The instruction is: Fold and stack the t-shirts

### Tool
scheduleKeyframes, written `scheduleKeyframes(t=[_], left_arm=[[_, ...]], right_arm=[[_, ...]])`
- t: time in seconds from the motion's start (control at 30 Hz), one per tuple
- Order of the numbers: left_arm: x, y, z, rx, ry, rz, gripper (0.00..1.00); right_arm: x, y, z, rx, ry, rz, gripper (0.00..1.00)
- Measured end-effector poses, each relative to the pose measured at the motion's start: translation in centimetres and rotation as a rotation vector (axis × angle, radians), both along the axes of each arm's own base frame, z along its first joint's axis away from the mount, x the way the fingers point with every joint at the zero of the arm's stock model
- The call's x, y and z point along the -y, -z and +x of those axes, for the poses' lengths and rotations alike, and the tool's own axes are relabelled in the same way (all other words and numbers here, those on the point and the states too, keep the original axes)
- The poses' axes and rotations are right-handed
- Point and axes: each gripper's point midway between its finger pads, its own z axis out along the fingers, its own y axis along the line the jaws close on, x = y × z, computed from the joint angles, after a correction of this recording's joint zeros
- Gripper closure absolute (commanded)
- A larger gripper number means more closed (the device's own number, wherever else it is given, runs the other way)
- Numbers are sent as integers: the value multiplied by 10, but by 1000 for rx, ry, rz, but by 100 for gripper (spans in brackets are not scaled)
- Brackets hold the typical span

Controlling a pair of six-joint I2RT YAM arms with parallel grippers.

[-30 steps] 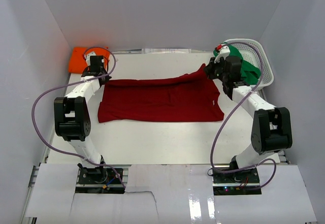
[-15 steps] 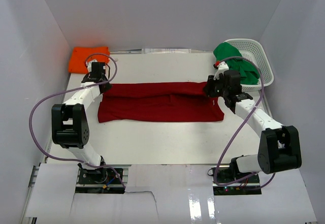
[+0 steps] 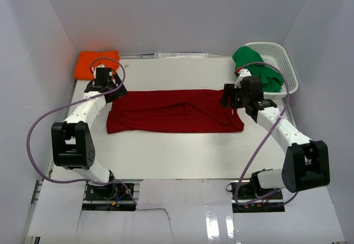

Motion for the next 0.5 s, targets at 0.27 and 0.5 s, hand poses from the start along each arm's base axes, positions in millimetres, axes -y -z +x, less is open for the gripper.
scheduleKeyframes(t=[0.27,0.5], left_arm=[[29,-18,73,108,170,-74,2],[40,45,95,-14,234,-108,2]], right_arm=[[-43,36,37,-76,-161,93,33],[-75,56,70,-97,-284,173,34]])
